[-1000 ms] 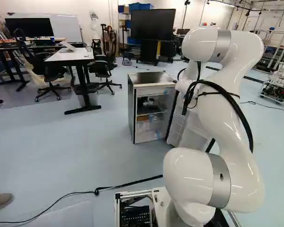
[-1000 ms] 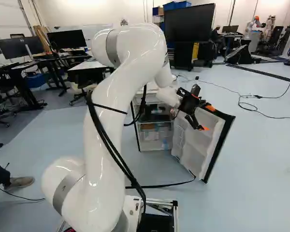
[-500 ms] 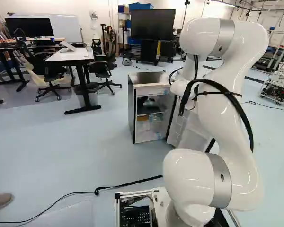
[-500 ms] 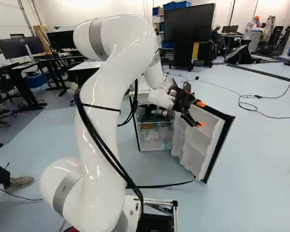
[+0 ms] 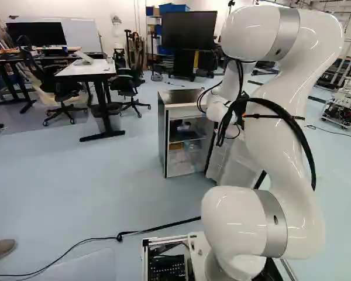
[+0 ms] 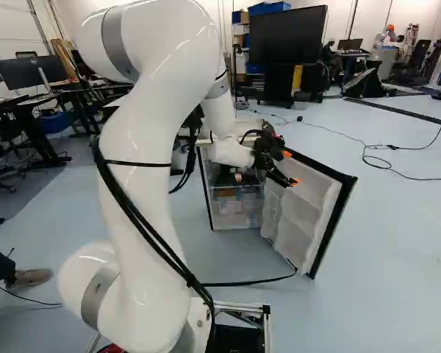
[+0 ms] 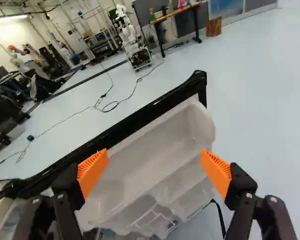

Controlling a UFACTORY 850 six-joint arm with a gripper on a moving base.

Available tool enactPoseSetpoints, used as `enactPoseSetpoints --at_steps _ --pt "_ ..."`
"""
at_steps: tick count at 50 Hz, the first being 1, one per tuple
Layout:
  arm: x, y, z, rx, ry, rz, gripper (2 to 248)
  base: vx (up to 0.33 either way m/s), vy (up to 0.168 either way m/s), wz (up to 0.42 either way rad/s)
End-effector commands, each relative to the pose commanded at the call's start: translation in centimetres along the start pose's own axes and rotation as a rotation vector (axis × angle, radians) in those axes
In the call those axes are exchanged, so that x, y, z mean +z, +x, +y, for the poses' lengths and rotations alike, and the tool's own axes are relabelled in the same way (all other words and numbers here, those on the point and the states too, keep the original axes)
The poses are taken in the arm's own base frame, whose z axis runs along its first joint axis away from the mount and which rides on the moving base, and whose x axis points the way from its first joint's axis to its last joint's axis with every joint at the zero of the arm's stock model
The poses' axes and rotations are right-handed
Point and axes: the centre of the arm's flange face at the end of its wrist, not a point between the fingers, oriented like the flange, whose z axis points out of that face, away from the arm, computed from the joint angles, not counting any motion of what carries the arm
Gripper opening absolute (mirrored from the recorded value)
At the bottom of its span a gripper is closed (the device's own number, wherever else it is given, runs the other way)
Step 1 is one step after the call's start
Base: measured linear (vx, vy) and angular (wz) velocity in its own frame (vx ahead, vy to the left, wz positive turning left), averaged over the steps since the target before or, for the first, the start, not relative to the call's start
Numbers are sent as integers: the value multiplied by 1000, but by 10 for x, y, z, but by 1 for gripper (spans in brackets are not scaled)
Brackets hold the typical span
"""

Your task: Open the fridge door

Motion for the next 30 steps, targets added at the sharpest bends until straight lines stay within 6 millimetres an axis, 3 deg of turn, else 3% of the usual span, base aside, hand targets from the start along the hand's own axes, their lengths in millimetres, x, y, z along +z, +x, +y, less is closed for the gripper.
enactPoseSetpoints --at_steps 30 --pt "-48 -4 27 -223 249 -111 247 0 0 0"
